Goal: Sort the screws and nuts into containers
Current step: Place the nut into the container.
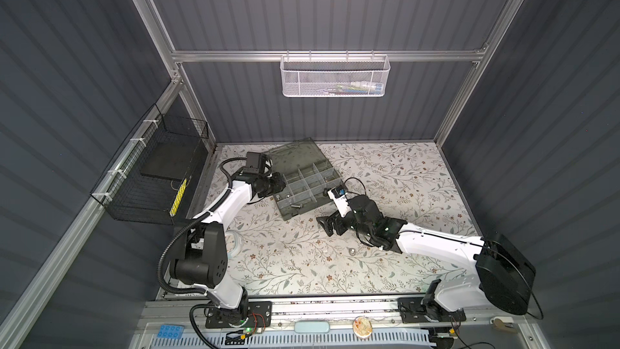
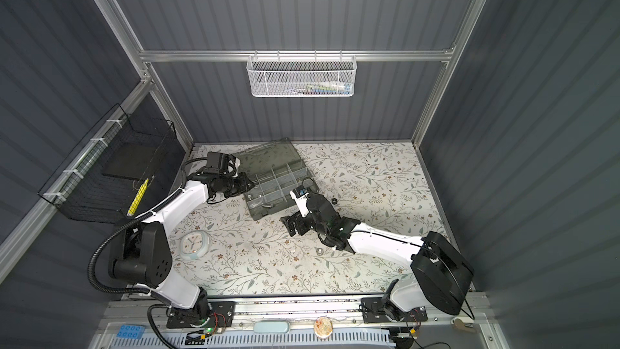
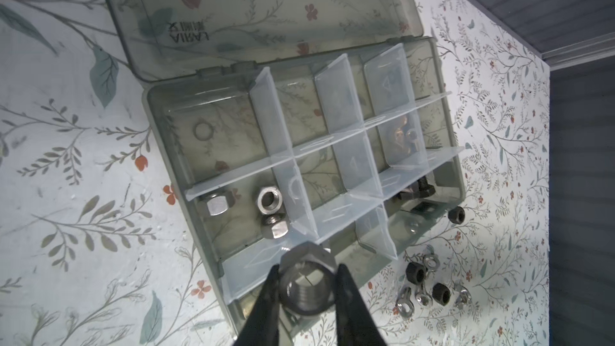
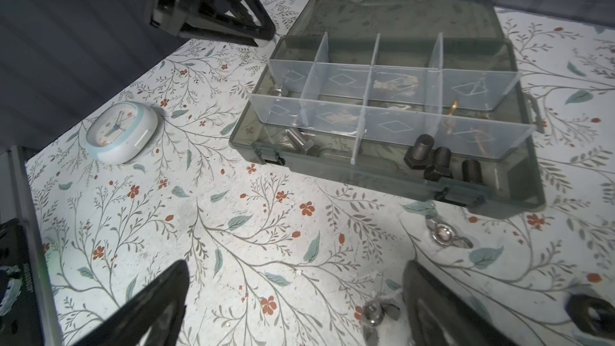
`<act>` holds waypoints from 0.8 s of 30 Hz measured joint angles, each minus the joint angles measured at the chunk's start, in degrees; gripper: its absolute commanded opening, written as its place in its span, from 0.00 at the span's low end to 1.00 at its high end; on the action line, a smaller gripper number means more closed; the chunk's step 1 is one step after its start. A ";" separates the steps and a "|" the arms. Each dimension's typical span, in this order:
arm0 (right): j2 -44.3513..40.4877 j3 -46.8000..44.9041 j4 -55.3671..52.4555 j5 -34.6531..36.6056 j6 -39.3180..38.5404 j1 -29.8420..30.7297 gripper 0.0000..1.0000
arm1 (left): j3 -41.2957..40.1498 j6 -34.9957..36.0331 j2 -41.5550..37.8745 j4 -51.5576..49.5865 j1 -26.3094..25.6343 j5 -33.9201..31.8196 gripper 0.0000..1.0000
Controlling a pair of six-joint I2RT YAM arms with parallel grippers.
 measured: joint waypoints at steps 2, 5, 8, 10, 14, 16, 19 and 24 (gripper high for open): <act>0.42 0.00 0.48 -0.11 -0.13 0.17 0.99 | -1.66 -0.83 0.50 1.09 0.07 -0.11 0.24; 1.18 0.00 0.66 -0.11 -0.15 0.22 0.99 | -3.21 -1.86 1.46 2.91 0.07 -0.50 0.24; 1.60 0.00 0.74 -0.11 -0.13 0.22 0.99 | -3.32 -2.34 3.32 4.61 0.07 -1.20 0.24; 1.66 0.00 0.79 -0.11 -0.13 0.22 0.99 | -3.32 -2.34 4.61 5.40 0.07 -1.84 0.24; 1.66 0.00 1.11 -0.11 -0.13 0.22 0.99 | -3.32 -2.34 6.58 5.84 0.07 -3.10 0.26; 1.66 0.00 1.33 -0.09 -0.11 0.22 0.99 | -3.32 -2.32 6.88 5.84 0.07 -3.32 0.28; 1.66 0.00 1.46 -0.09 -0.09 0.22 0.99 | -3.32 -2.34 6.93 6.14 0.07 -3.54 0.30; 1.66 0.00 1.46 -0.09 -0.04 0.22 0.99 | -3.34 -2.32 6.93 6.47 0.07 -3.54 0.32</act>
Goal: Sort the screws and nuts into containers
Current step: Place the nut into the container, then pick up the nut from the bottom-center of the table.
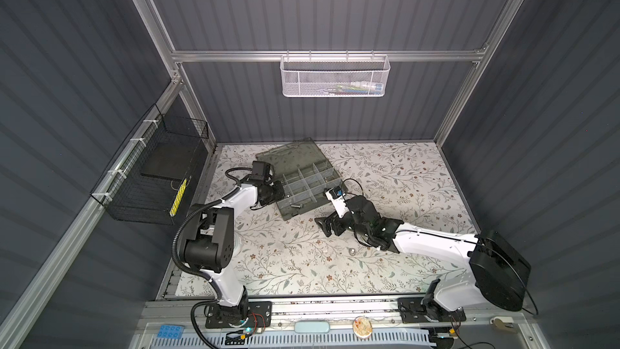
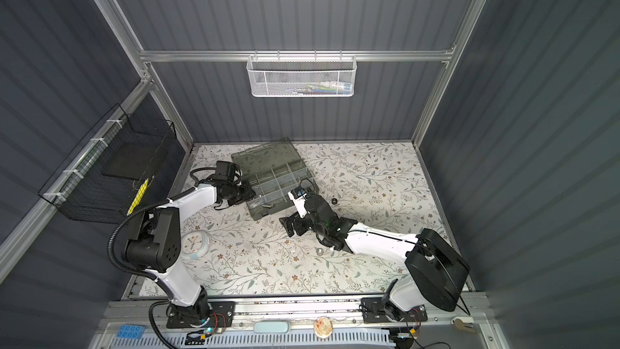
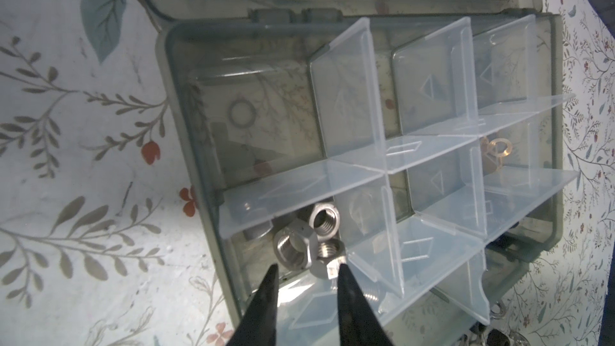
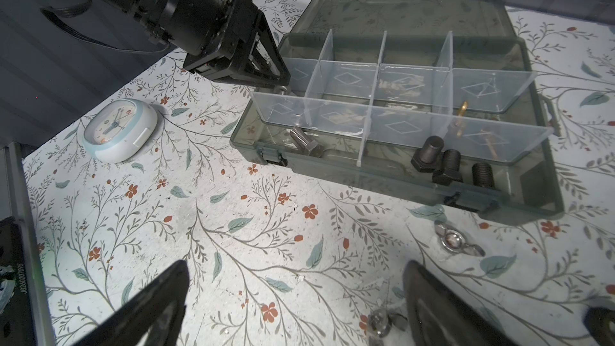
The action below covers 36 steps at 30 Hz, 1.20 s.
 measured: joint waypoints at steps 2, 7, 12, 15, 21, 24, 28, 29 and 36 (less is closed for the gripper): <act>0.00 0.00 0.02 0.00 0.00 0.00 0.99 | -0.02 0.00 -0.02 0.07 0.00 0.00 0.33; 0.00 0.00 0.04 0.00 0.04 0.00 0.99 | -0.39 -0.02 -0.02 0.20 0.00 0.07 0.39; 0.00 0.00 0.13 0.00 0.07 0.00 0.99 | -0.42 -0.04 -0.90 0.22 -0.02 0.31 0.50; 0.00 0.00 0.22 0.00 0.07 0.00 0.99 | -0.48 0.00 -2.69 -0.09 -0.02 0.26 0.58; 0.00 0.00 0.42 0.02 0.13 0.00 0.99 | -0.48 0.17 -6.86 -1.01 -0.46 0.26 0.71; 0.00 0.00 0.42 0.07 0.13 0.00 0.99 | -0.46 0.44 -8.26 -2.16 -1.70 -0.20 0.81; 0.00 0.00 0.42 0.63 0.11 0.00 0.99 | 0.00 1.09 -9.81 -4.48 -5.46 -1.75 0.91; 0.00 0.00 0.42 0.79 0.09 0.00 0.99 | 0.35 1.27 -10.23 -5.20 -6.75 -2.40 0.94; -2.16 -1.86 1.29 1.60 0.92 -2.08 0.99 | 2.01 1.75 -12.59 -7.17 -13.11 -4.09 1.00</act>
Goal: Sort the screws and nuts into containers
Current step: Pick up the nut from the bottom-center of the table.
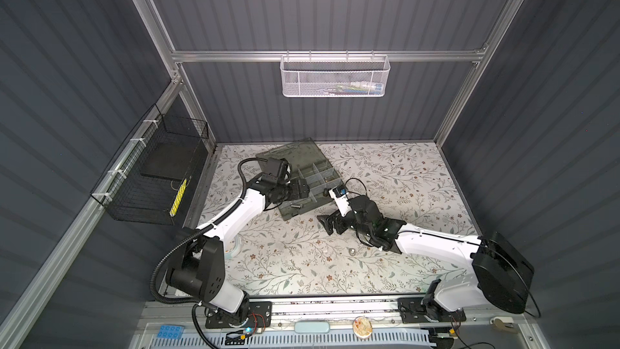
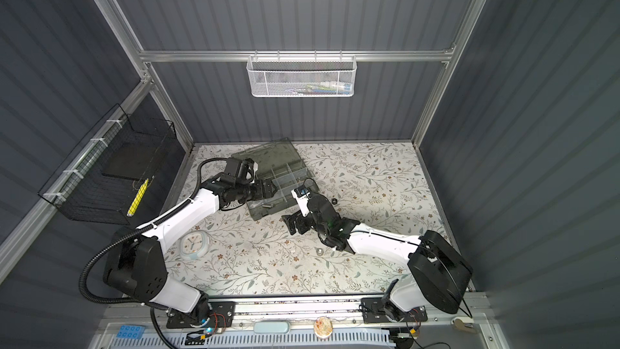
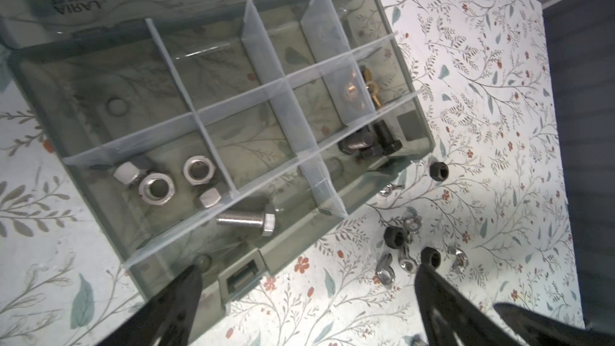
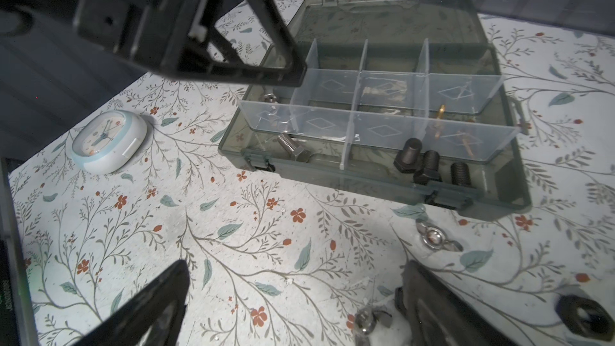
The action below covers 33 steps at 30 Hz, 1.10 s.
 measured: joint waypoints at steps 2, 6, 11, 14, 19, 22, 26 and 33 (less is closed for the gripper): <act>-1.68 -1.27 0.44 0.13 0.83 -1.88 0.99 | 0.00 0.00 -0.44 -0.39 -1.77 -0.26 1.00; -5.20 -3.63 1.07 0.13 2.99 -6.27 0.99 | 0.00 -0.04 -0.52 -0.57 -5.79 -1.36 1.00; -9.90 -7.08 2.25 0.37 6.12 -11.89 0.99 | -0.02 -0.24 0.98 -0.42 -13.57 -2.19 1.00; -13.00 -9.29 2.51 1.44 8.15 -15.28 0.99 | -0.02 -0.92 4.09 -0.02 -18.03 -2.40 1.00; -18.23 -12.00 1.68 4.52 11.54 -21.51 0.99 | 0.00 -2.12 9.03 0.50 -24.20 -3.26 0.99; -20.79 -12.87 1.42 6.27 13.38 -23.96 0.99 | 0.39 -2.67 11.17 0.68 -27.30 -3.50 0.97; -22.29 -13.68 0.09 7.96 15.76 -26.51 0.99 | 2.29 -2.84 14.43 0.79 -31.30 -4.57 0.94; -22.25 -14.16 -2.38 9.07 19.76 -30.71 0.99 | 5.01 -2.62 19.39 0.11 -37.07 -7.85 0.82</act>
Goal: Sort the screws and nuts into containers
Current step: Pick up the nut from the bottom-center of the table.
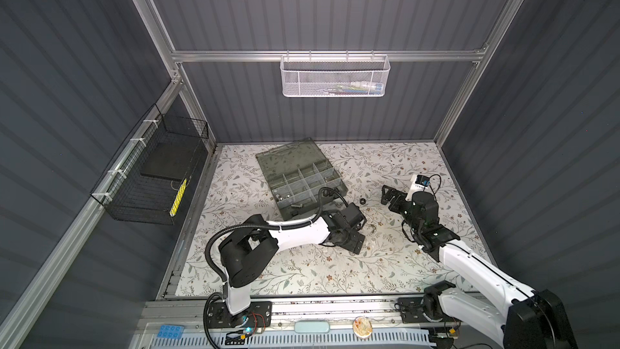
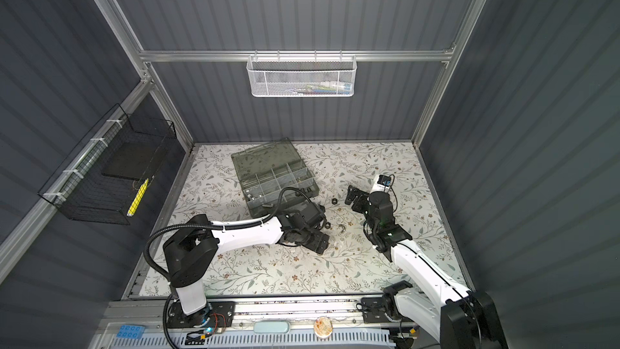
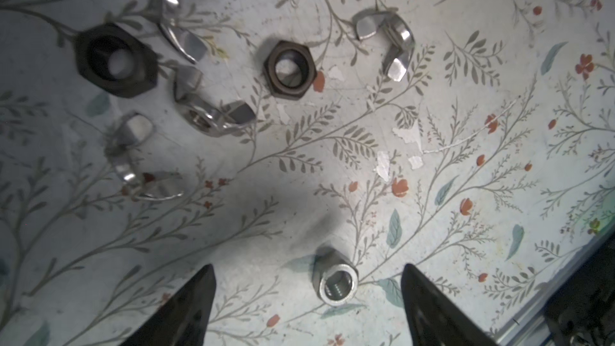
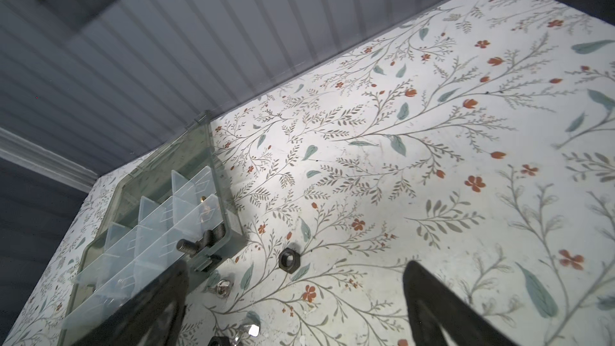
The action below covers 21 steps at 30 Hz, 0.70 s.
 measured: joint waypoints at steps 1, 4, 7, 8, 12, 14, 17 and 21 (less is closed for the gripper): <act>0.00 -0.15 -0.26 -0.04 0.52 -0.52 0.99 | 0.39 0.07 0.59 -0.44 -0.68 -0.63 0.80; 0.11 -0.48 -0.76 -0.20 1.75 -1.79 0.99 | 1.46 0.48 2.08 -1.70 -2.47 -2.60 0.76; 0.44 -0.50 -1.09 -0.81 2.54 -2.49 0.99 | 1.77 0.72 2.58 -2.54 -3.65 -4.35 0.71; 0.55 -0.50 -1.16 -1.05 2.69 -2.58 0.99 | 1.77 0.94 2.60 -2.93 -3.96 -4.76 0.70; 1.22 -0.50 -1.36 -1.81 3.32 -2.71 0.99 | 1.77 1.53 2.62 -4.00 -4.57 -6.43 0.63; 1.33 -0.50 -1.49 -2.12 3.54 -2.82 0.99 | 1.77 1.60 2.62 -4.37 -4.61 -7.02 0.60; 1.33 -0.50 -1.55 -2.49 3.69 -2.91 0.99 | 1.77 1.75 2.78 -4.61 -4.61 -7.67 0.54; 1.33 -0.50 -1.55 -2.93 3.85 -2.91 0.99 | 1.81 1.79 3.82 -4.66 -4.72 -8.46 0.48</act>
